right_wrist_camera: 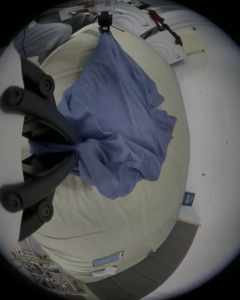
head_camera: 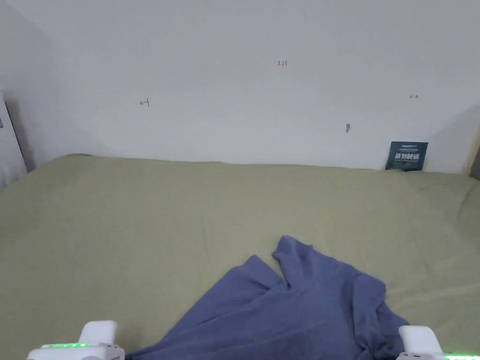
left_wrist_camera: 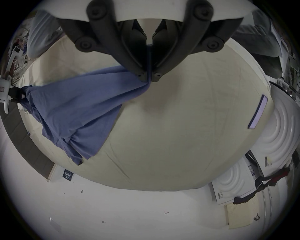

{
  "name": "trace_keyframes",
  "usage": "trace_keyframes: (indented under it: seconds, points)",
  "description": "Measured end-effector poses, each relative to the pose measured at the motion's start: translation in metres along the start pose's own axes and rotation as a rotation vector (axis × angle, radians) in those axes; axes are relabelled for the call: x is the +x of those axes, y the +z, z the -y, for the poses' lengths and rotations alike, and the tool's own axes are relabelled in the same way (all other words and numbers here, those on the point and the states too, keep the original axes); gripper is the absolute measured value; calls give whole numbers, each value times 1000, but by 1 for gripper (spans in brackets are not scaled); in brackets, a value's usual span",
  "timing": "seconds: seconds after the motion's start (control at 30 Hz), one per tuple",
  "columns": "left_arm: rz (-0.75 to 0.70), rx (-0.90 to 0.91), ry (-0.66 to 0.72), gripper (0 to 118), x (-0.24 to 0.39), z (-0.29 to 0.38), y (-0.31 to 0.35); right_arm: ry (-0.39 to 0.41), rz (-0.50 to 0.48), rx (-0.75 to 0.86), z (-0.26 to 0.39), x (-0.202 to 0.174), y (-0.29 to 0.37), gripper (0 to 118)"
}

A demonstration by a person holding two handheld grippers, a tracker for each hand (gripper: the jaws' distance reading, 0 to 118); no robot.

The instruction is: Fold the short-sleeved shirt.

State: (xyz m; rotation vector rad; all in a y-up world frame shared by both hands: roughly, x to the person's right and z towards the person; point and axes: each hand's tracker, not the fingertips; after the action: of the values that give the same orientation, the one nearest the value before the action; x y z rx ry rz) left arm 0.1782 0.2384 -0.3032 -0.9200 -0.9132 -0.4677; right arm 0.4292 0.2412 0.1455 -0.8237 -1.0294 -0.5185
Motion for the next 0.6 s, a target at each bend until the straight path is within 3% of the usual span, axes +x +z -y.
trace_keyframes:
  seconds: [0.03, 0.07, 0.1, 0.13, 0.17, 0.2, 0.23, 0.27, 0.47, 0.5, 0.53, 0.57, 0.6]
  points:
    - [7, 3, 6, 0, -1, 1, 0, -4, 1, 3, 0, -5, 1, 9]
    - [14, 3, 11, 1, -2, 1, 1, -14, 0, 4, 0, -3, 1, 22]
    - [26, 7, 18, 12, -3, 1, 1, -23, -1, 5, 0, -2, 2, 56]
    - [62, 11, 21, 66, -4, 0, 0, -34, 26, 2, -1, 0, 4, 107]
    - [69, 30, 13, 116, -5, 1, 3, -34, 28, -7, 1, -5, 6, 118]
    - [53, 34, 6, 116, -5, 2, 3, -35, 14, -9, 4, -1, 9, 118]
    - [40, 28, 3, 114, -7, 3, 10, -63, 8, 46, 12, 4, 17, 118]
    - [27, 139, -44, 114, -9, 3, 12, -43, 11, 38, 13, 4, 25, 118]
    - [69, 199, -34, 110, 2, 14, 66, -35, 5, 171, 20, 0, 73, 118]
    - [72, 222, -39, 106, 2, 18, 74, -28, -13, 196, 22, 1, 80, 112]
    - [56, 236, -47, 86, -4, 20, 80, -20, 7, 225, 24, -1, 89, 80]
    - [67, 234, -45, 46, -5, 24, 86, -4, 22, 261, 25, 1, 96, 36]
    - [74, 233, -40, 0, -7, 27, 88, -13, 33, 300, 29, 1, 99, 1]
